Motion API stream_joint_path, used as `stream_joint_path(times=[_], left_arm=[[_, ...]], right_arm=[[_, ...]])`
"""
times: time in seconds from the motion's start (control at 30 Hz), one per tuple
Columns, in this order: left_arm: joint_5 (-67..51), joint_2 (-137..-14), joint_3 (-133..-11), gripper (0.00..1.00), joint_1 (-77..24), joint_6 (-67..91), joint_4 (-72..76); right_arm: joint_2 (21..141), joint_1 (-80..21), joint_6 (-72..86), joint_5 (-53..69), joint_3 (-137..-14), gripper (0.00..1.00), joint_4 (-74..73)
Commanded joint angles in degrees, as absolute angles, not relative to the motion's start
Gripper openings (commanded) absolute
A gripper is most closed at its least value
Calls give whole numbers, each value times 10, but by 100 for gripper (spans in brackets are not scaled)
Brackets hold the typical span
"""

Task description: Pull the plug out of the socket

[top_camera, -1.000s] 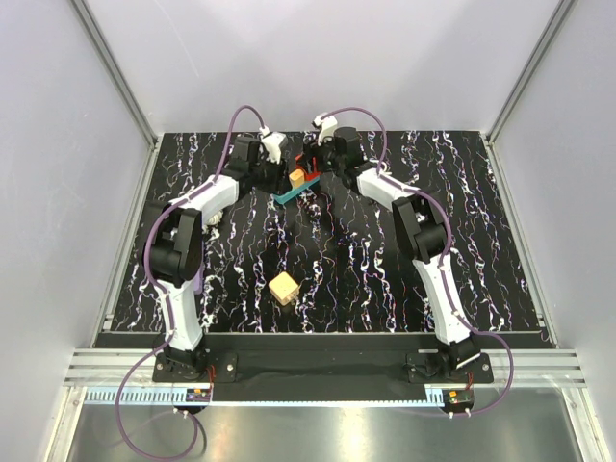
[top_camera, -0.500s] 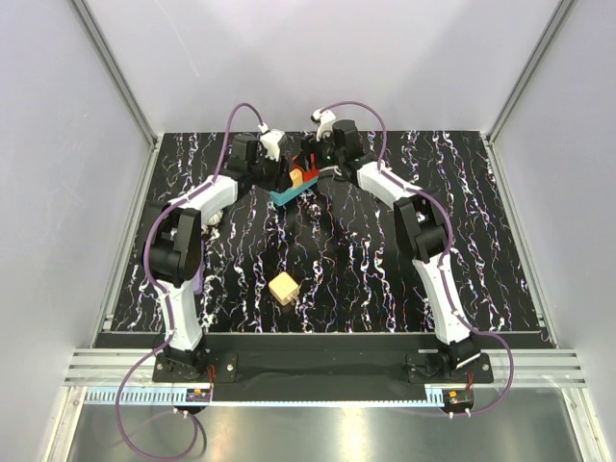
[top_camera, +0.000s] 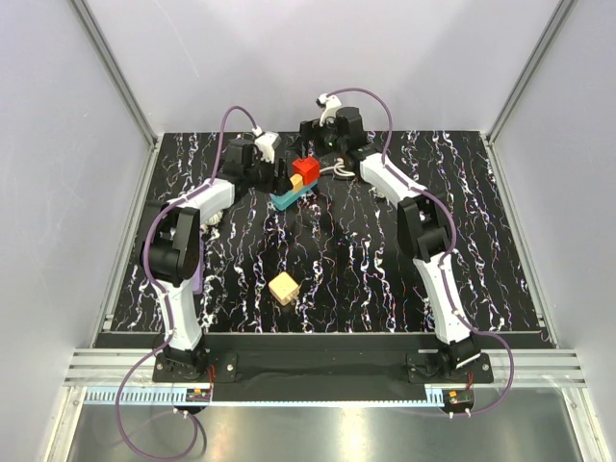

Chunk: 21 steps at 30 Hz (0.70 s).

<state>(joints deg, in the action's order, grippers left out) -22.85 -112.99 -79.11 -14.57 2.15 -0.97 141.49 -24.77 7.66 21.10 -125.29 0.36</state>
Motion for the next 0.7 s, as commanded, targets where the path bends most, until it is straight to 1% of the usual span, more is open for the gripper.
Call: stream_joint_path(times=[0.0,0.07,0.13,0.2,0.3,0.43,0.53,0.67], left_arm=[[-254,-1115,-795,73,-143,31,36],[-254,-1117,-796,73,-143,33,40],[-258,-1121,-803,74,-144,38,39],[-260,-1128,-812,75,-145,43,40],[-260,-1138,-823,75,-149,46,39],[-249,-1156,-840,74,-156,37,26],[-243,-1168,-855,72,-158,34,18],[-243,-1177,-866,72,-160,32,14]], right_arm=[[1349,-222,159,172,-1231,100,-11],[1341,-210,215,188,-1199,100,-5],[1331,-188,261,230,-1150,100,43],[1321,-164,357,275,-1090,100,153],[1337,-151,394,322,-1088,100,171],[1351,-148,436,343,-1079,100,183],[1364,-148,495,366,-1064,100,232],[1382,-149,537,393,-1064,94,249]])
